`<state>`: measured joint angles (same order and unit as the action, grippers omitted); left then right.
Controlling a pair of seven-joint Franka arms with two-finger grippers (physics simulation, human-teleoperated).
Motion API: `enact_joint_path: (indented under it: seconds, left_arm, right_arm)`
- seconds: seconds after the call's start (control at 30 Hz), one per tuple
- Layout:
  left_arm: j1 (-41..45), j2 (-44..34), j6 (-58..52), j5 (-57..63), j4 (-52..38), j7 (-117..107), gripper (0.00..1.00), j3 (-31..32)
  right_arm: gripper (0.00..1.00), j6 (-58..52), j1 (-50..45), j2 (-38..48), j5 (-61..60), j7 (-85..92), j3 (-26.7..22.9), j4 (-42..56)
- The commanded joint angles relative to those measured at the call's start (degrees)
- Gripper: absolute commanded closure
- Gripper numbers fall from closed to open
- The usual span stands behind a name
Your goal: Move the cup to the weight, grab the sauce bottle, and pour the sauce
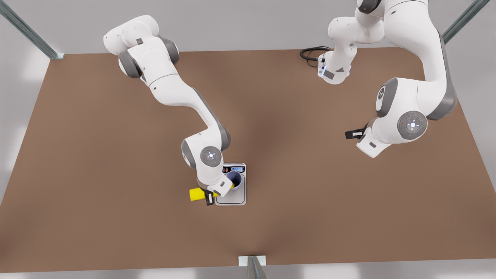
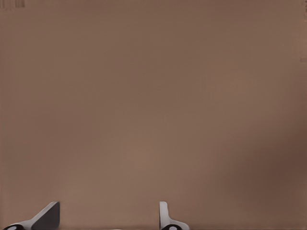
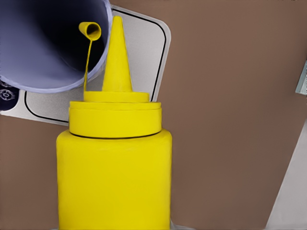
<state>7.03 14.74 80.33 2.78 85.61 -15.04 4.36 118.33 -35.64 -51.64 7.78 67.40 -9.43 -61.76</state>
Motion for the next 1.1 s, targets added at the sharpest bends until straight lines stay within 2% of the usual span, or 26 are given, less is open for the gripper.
enact_joint_path:
  seconds: [0.0, 0.13, 0.23, 0.3, 0.37, 0.43, 0.5, 0.73, 1.07]
  left_arm:
    - [0.0, -0.1, 0.0, 0.0, -0.1, 4.2, 0.0, 0.0]
    - [0.1, -0.1, 0.0, 0.0, -0.1, 4.1, 0.0, 0.0]
    - [0.1, -0.1, -0.1, 0.0, -0.1, 4.1, 0.0, 0.0]
    - [0.0, -0.1, -0.1, 0.0, -0.1, 4.1, 0.0, 0.0]
    - [0.0, -0.1, -0.1, 0.2, -0.2, 4.4, 0.0, 0.0]
    - [-0.2, -0.1, -2.9, 0.0, -1.8, 4.4, 0.0, 0.0]
    - [0.4, -0.1, -3.1, -0.1, -2.1, 4.1, 0.0, 0.2]
    - [0.3, -0.1, -3.1, -0.1, -2.1, 4.1, 0.0, 0.2]
    - [0.3, 0.2, -3.2, -0.1, -2.1, 3.8, 0.0, 0.2]
  right_arm:
    - [0.51, -0.9, 0.0, 0.3, -1.2, -13.8, 0.3, 0.1]
    - [0.51, -6.4, 1.1, 4.5, -6.3, -11.1, 0.3, 0.4]
    - [0.51, -17.4, 3.3, 11.2, -8.6, -2.5, -0.7, 0.2]
    - [0.51, -21.9, 9.3, 13.7, -10.8, 1.9, -1.3, -0.5]
    - [0.51, -27.4, 20.8, 12.5, -33.3, 11.4, -1.1, -2.5]
    - [0.51, -32.5, 27.8, 6.6, -55.3, 22.6, -1.0, -5.2]
    - [0.51, -38.5, 29.8, 3.5, -65.4, 33.0, -1.0, -6.0]
    - [0.51, -41.0, 31.8, 2.3, -74.7, 63.0, -1.0, -18.3]
    - [0.5, -40.8, 32.0, -5.2, -86.7, 84.3, -0.9, -18.7]
